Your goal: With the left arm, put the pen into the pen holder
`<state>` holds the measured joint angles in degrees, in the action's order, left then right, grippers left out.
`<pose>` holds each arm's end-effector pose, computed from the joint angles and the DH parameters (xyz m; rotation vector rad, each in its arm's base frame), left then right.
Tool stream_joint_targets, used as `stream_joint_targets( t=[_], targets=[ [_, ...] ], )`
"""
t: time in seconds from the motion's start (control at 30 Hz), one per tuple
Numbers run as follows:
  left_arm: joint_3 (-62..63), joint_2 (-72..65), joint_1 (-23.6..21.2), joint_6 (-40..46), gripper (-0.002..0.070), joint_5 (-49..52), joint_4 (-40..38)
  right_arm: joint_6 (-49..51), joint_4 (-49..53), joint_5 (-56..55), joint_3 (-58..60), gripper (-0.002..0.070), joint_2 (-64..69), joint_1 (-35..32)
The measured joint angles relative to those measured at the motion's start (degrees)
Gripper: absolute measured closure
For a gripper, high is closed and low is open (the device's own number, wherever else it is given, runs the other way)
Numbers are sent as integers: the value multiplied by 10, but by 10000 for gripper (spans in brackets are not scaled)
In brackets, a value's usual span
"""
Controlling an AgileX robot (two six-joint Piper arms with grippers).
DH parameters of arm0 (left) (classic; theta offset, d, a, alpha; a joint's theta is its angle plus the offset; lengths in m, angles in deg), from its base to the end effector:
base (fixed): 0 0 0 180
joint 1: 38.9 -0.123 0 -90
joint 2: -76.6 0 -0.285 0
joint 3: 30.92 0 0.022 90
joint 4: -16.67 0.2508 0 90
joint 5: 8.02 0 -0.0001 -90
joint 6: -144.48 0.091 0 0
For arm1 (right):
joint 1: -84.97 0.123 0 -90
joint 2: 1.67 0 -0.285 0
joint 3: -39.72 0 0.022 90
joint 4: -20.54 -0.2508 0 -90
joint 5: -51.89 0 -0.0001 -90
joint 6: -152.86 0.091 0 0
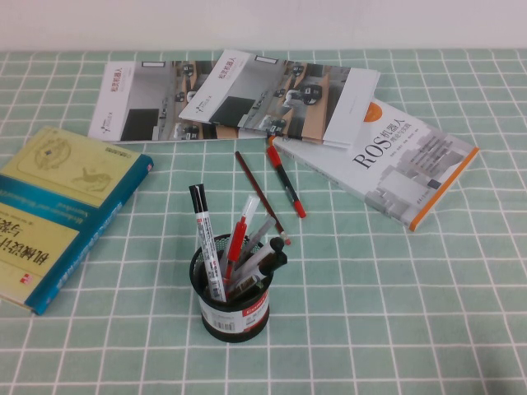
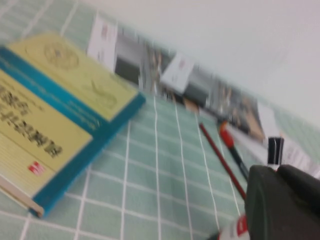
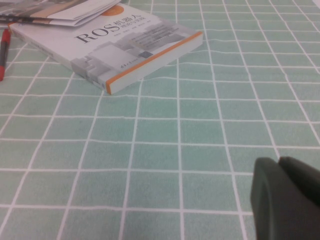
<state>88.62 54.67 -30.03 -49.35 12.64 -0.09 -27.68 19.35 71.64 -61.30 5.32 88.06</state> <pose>0.0675 -0.0199 0.2652 -0.2531 1.8020 -0.5701 0.0532 0.0035 0.1725 -0.0453 1.8448 0.0512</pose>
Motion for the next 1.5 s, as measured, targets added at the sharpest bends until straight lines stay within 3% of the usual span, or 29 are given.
stream_joint_targets(
  t=[0.33, 0.7, 1.13, 1.5],
  targets=[
    [247, -292, 0, 80, 678, 155, -5, 0, 0, 0, 0, 696, 0, 0],
    [515, -600, 13, 142, 678, 216, -24, 0, 0, 0, 0, 696, 0, 0],
    [891, -942, 148, 17, 678, 381, 53, 0, 0, 0, 0, 696, 0, 0],
    [1074, -1122, 199, -91, 678, 463, 92, 0, 0, 0, 0, 696, 0, 0]
  ],
)
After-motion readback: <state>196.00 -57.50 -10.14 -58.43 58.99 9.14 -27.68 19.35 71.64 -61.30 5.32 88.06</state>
